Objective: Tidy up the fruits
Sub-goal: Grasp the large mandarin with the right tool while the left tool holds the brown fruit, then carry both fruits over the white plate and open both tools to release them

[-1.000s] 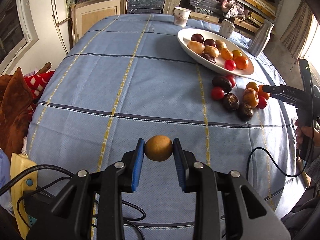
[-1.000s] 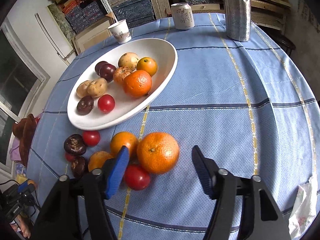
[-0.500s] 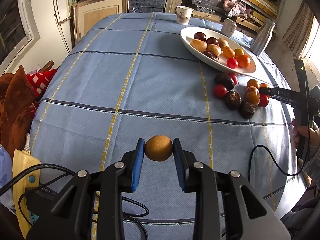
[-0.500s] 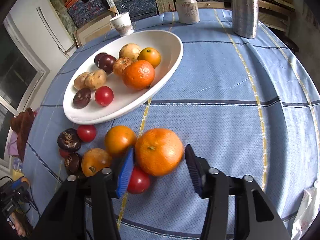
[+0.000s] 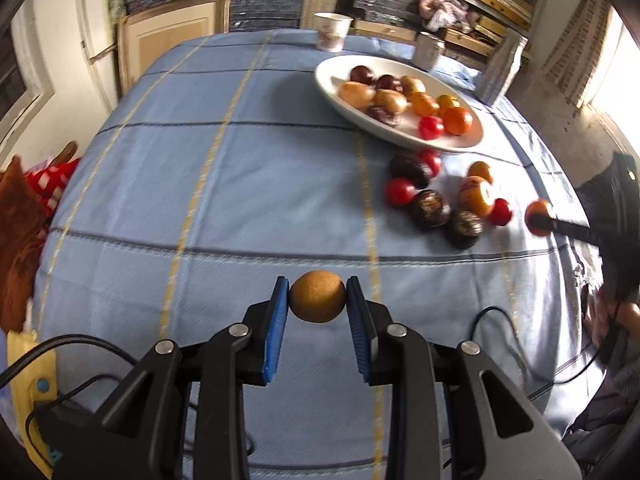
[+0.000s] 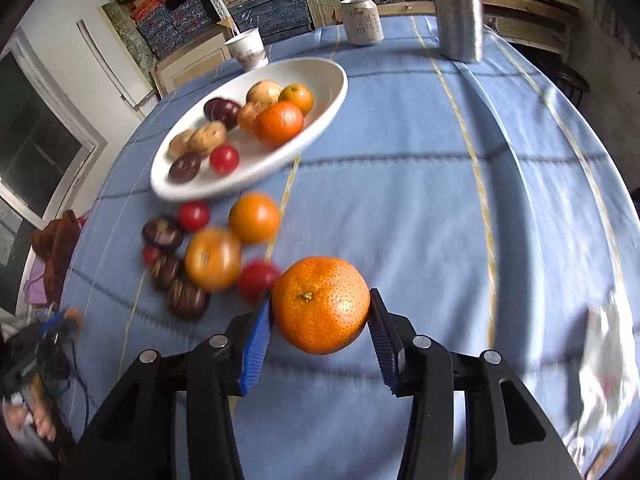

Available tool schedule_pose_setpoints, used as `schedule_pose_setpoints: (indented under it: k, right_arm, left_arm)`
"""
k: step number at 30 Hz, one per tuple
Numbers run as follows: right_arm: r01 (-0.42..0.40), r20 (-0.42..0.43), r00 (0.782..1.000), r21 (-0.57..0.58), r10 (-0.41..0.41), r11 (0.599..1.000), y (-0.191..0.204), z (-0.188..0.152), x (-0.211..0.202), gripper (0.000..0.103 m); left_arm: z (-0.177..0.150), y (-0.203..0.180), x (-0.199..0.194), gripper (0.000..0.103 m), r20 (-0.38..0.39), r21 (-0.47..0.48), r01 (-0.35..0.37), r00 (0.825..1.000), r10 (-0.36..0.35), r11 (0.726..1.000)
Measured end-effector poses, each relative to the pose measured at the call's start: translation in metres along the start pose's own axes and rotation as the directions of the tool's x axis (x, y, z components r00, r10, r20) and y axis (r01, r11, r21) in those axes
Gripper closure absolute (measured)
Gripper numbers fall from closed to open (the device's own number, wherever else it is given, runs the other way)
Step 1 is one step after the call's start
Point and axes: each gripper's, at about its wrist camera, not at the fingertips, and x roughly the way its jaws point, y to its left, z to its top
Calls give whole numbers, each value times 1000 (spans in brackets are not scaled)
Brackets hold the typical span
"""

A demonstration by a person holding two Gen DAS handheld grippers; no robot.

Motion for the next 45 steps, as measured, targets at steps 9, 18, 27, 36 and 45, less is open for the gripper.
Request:
schedule_pose_setpoints:
  k: [9, 18, 27, 36, 45]
  right_arm:
    - [-13, 111, 994, -37, 17, 999, 12, 1, -68, 56]
    - [-51, 302, 950, -108, 81, 993, 39, 82, -116, 56]
    - [-55, 266, 959, -153, 94, 987, 50, 147, -57, 56]
    - [-31, 154, 987, -138, 53, 990, 44, 198, 43, 56]
    - [-16, 78, 997, -109, 24, 994, 36, 225, 109, 55]
  left_arm:
    - [49, -39, -4, 74, 62, 77, 60, 996, -65, 995]
    - [139, -67, -27, 74, 198, 134, 64, 976, -90, 989]
    - [170, -89, 39, 74, 121, 138, 84, 988, -101, 987]
    - [168, -91, 114, 74, 2, 128, 104, 994, -105, 986]
    - [175, -100, 139, 65, -14, 161, 128, 992, -127, 979]
